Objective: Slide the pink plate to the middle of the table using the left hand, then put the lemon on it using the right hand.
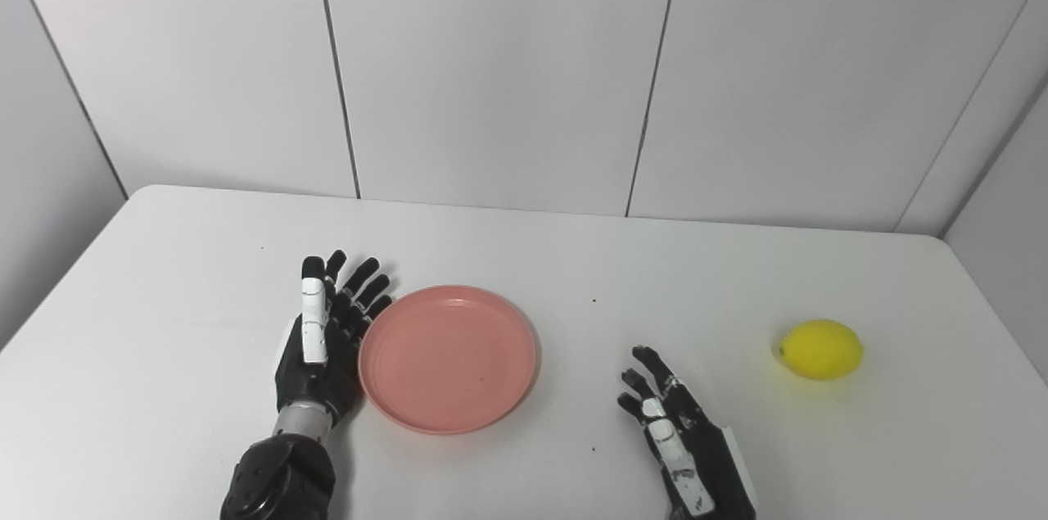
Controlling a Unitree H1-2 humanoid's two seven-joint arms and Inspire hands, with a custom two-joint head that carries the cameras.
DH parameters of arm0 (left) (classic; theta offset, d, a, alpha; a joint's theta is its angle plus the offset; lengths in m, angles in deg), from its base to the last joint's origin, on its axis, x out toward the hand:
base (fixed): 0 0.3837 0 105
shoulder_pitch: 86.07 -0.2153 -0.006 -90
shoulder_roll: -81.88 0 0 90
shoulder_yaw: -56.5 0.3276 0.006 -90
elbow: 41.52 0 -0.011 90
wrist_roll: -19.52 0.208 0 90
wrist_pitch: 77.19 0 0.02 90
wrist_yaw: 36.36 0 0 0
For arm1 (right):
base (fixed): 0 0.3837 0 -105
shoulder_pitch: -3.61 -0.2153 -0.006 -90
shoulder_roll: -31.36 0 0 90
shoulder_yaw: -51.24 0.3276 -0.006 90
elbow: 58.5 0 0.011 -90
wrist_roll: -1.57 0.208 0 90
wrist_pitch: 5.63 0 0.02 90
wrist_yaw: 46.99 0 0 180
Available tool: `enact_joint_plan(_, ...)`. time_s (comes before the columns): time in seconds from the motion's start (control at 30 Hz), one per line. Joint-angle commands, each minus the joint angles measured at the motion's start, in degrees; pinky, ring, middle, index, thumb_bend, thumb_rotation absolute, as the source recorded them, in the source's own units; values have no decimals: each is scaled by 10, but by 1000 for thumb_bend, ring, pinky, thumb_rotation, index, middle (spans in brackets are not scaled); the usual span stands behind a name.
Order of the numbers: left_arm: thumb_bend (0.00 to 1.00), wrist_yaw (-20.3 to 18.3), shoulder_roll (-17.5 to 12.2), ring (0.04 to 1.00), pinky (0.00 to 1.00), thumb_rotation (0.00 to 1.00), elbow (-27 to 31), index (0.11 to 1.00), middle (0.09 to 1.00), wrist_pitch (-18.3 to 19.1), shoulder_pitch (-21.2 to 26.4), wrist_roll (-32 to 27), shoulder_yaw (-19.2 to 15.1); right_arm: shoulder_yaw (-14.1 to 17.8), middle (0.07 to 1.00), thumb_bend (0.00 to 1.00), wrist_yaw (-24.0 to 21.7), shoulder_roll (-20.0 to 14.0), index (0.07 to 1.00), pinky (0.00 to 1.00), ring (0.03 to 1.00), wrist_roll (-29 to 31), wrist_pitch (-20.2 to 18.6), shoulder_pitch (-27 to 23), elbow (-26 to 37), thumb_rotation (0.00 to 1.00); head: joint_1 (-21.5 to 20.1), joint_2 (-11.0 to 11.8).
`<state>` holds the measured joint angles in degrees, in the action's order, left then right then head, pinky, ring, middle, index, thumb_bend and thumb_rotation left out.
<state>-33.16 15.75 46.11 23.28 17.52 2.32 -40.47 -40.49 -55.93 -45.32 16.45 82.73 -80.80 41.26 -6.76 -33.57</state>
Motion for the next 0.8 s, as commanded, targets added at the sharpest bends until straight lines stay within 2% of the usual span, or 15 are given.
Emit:
enact_joint_plan(0.0,815,-10,7,887,912,855,4,969,895,-9,2,-6,6,-4,957,758,3,6,844,877,906,2,-21,2,6,648,-7,-1)
enact_joint_plan(0.47,813,-16,3,887,915,841,13,973,902,2,2,-5,8,-12,954,780,15,16,852,870,898,-14,-27,-3,3,642,-34,-3)
enact_joint_plan(0.77,823,-16,2,868,893,822,8,967,882,-6,2,2,10,-15,951,780,12,20,848,875,897,-14,-23,-6,-2,633,-61,-4)
